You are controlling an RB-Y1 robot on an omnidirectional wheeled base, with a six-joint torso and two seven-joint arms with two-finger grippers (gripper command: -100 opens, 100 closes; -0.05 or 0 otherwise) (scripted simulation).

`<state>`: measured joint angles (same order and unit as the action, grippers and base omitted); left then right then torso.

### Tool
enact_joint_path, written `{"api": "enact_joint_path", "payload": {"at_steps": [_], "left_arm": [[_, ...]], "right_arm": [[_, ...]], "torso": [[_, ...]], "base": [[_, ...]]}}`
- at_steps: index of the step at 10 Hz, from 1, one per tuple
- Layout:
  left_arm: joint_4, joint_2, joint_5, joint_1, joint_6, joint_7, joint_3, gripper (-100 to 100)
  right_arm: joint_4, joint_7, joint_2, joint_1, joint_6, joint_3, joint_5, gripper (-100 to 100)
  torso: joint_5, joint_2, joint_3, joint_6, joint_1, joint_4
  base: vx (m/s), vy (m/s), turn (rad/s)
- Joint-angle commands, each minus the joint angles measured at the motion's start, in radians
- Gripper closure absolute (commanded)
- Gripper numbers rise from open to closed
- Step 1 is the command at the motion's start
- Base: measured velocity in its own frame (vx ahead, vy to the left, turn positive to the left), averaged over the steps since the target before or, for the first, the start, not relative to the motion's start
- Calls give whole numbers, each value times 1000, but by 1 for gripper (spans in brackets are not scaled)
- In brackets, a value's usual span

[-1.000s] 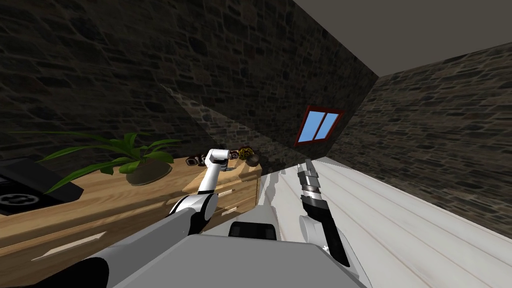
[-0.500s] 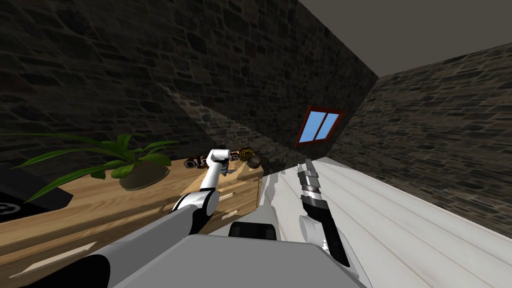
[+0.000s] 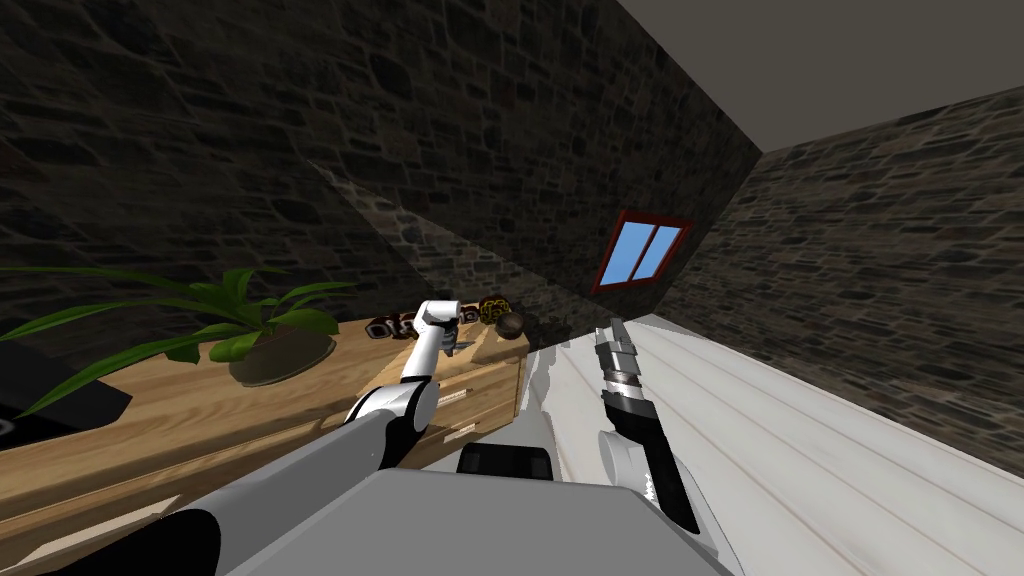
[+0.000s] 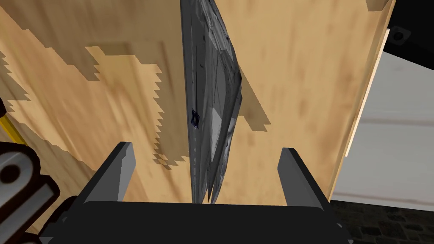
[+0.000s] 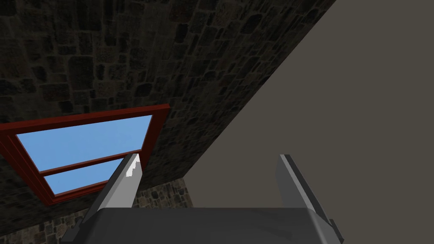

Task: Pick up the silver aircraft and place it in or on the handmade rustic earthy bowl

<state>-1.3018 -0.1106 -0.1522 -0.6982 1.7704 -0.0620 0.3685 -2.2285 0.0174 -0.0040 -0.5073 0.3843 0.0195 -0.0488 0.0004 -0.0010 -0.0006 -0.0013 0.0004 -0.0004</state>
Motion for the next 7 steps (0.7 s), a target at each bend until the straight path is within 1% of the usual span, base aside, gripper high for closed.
{"api": "enact_joint_path", "payload": {"at_steps": [1, 3, 4, 5, 7], "left_arm": [[22, 1, 3, 6, -32, -3, -3, -100], [41, 2, 6, 17, -61, -5, -6, -100], [32, 1, 5, 14, -48, -3, -4, -100], [34, 1, 6, 14, -51, -3, -4, 100], [34, 1, 6, 14, -50, -3, -4, 100]], "right_arm": [[0, 0, 0, 0, 0, 0, 0, 0], [0, 0, 0, 0, 0, 0, 0, 0], [0, 0, 0, 0, 0, 0, 0, 0], [0, 0, 0, 0, 0, 0, 0, 0], [0, 0, 0, 0, 0, 0, 0, 0]], "torso": [[0, 0, 0, 0, 0, 0], [0, 0, 0, 0, 0, 0], [0, 0, 0, 0, 0, 0], [0, 0, 0, 0, 0, 0], [0, 0, 0, 0, 0, 0]], "base": [[12, -1, 16], [14, -2, 7], [6, -1, 2], [0, 0, 0], [0, 0, 0]]}}
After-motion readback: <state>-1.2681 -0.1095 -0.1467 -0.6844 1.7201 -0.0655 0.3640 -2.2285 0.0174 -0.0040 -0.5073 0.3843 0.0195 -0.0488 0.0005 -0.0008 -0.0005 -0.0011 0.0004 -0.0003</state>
